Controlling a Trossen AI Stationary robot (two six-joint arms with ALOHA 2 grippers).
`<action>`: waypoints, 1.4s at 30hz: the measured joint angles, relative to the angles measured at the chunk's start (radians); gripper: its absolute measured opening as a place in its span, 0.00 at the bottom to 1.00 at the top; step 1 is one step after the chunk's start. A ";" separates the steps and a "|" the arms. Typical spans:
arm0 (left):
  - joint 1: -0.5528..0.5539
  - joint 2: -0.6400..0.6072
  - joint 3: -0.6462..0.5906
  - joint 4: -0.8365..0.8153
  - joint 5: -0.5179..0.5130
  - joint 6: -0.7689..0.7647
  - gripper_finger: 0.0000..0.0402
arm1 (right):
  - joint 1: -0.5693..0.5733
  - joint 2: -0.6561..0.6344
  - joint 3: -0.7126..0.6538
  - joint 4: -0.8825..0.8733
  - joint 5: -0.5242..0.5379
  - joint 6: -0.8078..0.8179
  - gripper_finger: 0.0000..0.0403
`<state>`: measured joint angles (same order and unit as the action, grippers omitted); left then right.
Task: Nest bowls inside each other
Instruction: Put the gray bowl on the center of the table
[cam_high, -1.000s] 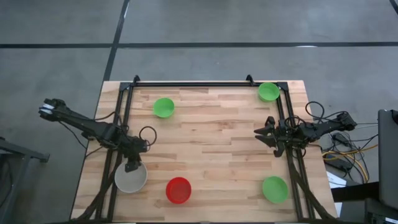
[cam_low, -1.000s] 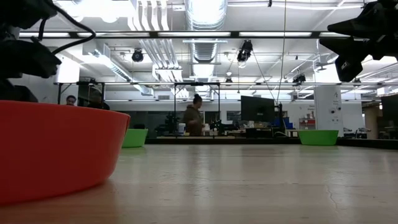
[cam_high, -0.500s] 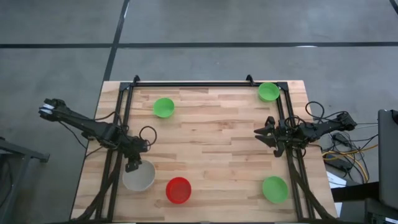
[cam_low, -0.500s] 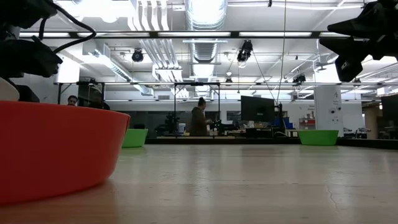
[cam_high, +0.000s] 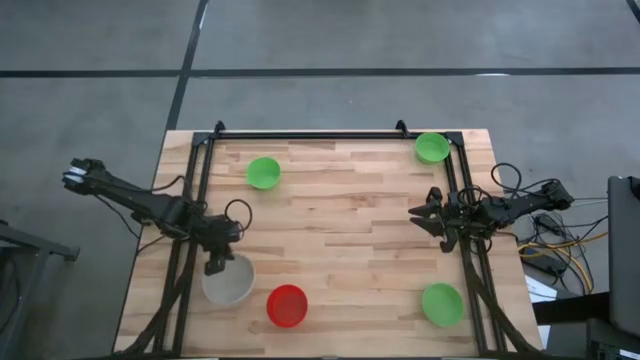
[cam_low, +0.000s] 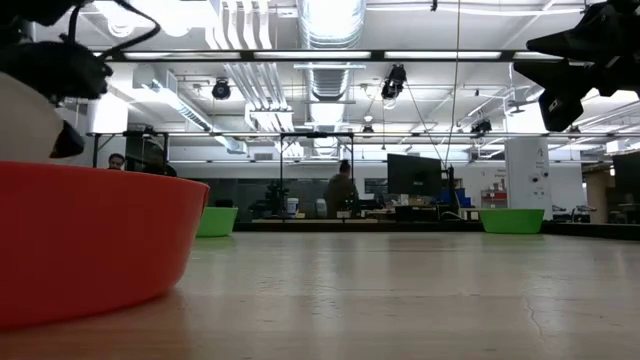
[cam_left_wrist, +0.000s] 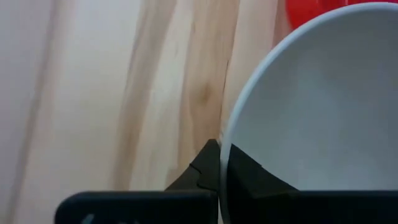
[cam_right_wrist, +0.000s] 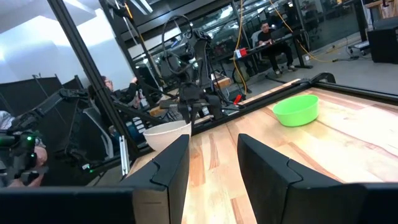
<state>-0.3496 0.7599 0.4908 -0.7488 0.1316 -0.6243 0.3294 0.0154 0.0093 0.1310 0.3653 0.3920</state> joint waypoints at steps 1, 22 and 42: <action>0.000 0.003 0.010 0.001 -0.016 0.007 0.02 | 0.000 0.000 0.000 0.000 0.000 0.000 0.33; 0.109 0.255 0.247 -0.010 -0.150 0.184 0.01 | 0.000 0.000 0.000 0.000 0.000 0.000 0.33; 0.354 0.520 0.430 0.085 -0.096 0.323 0.01 | 0.000 0.000 0.000 0.000 0.000 0.000 0.33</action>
<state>0.0040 1.2799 0.9213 -0.6641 0.0357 -0.3013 0.3294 0.0154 0.0093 0.1310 0.3654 0.3920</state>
